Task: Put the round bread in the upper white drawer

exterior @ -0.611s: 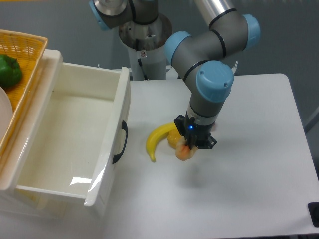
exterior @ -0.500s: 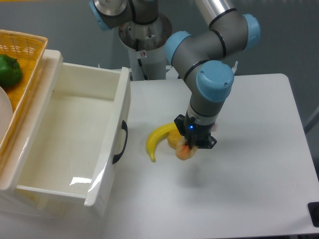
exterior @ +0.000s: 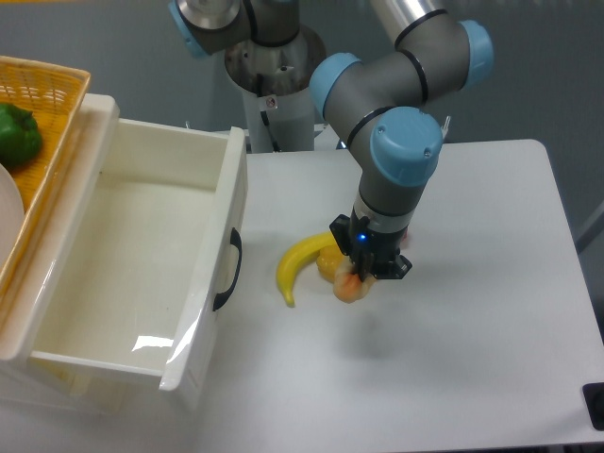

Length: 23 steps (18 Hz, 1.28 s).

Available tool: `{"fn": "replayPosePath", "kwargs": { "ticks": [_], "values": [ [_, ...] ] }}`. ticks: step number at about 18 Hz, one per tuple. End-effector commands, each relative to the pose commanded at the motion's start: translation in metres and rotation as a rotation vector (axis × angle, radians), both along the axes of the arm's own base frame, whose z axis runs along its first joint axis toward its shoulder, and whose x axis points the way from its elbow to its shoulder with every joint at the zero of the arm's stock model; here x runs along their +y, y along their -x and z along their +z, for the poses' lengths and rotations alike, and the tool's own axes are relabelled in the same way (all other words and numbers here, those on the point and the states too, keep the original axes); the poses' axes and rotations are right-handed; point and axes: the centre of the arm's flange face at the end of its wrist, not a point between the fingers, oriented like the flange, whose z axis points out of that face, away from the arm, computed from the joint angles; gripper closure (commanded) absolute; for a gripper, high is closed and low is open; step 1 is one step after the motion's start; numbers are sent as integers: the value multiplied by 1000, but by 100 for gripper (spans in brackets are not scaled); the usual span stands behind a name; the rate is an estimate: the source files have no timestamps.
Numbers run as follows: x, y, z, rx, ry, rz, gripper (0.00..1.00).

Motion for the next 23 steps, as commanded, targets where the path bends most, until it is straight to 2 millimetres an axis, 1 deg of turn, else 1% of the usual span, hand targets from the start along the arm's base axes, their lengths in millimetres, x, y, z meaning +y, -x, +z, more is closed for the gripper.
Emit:
{"fn": "replayPosePath", "kwargs": {
  "ticks": [6,8,10,12,18,19,20,23],
  "values": [
    [1,-3,4,-5,-2,42,96],
    [-1,-6,13,5,-9,45,96],
    [-4,-6,16,-1,-4,50,96],
    [-10,-7,30,16,-18,64,96],
    [-8,-12,38,2,-43,102,96],
    [-7,-15,41,1,-51,109,96],
    [-9,-18,50,6,-66,126,96],
    [-3,-23,58,-37,-117,234,96]
  ]
}}
